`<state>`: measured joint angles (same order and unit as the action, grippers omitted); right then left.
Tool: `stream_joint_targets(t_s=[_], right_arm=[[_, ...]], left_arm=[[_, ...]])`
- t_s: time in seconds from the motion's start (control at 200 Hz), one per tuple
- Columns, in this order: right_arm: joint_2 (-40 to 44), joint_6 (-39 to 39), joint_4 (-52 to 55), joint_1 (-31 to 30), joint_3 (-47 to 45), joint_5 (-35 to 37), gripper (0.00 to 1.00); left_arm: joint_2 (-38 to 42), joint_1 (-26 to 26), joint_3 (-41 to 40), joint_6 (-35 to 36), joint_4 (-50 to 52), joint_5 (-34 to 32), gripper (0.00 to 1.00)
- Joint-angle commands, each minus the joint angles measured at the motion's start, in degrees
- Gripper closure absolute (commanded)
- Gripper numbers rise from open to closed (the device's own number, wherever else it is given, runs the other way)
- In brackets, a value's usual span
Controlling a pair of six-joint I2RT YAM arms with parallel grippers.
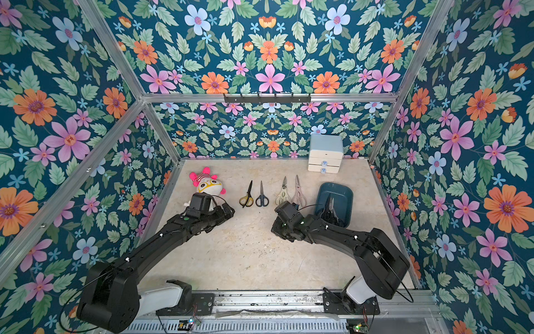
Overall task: Take the scissors out of the storage box
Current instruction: Place the scissors at the center of the board.
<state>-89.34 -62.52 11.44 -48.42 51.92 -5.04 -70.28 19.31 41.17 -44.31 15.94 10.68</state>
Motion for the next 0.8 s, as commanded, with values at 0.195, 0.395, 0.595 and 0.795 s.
stream_joint_targets(t_s=[0.195, 0.395, 0.595, 0.795], right_arm=[[-11.2, -4.8, 5.5, -3.4, 9.5, 6.4, 1.0], [-11.9, -5.8, 6.3, -3.7, 8.9, 8.0, 1.0], [-14.3, -3.9, 9.5, -3.6, 10.9, 9.0, 1.0], [-15.5, -3.3, 10.4, -3.7, 11.7, 9.3, 0.9]], left_arm=[[4.0, -0.6, -2.2, 2.1, 2.1, 0.1, 0.01], [5.2, -1.1, -3.1, 2.8, 2.8, -0.2, 0.01], [5.0, -1.4, -3.6, 2.6, 2.5, 0.1, 0.01], [4.6, -1.6, -3.6, 2.3, 2.2, 0.1, 0.01]])
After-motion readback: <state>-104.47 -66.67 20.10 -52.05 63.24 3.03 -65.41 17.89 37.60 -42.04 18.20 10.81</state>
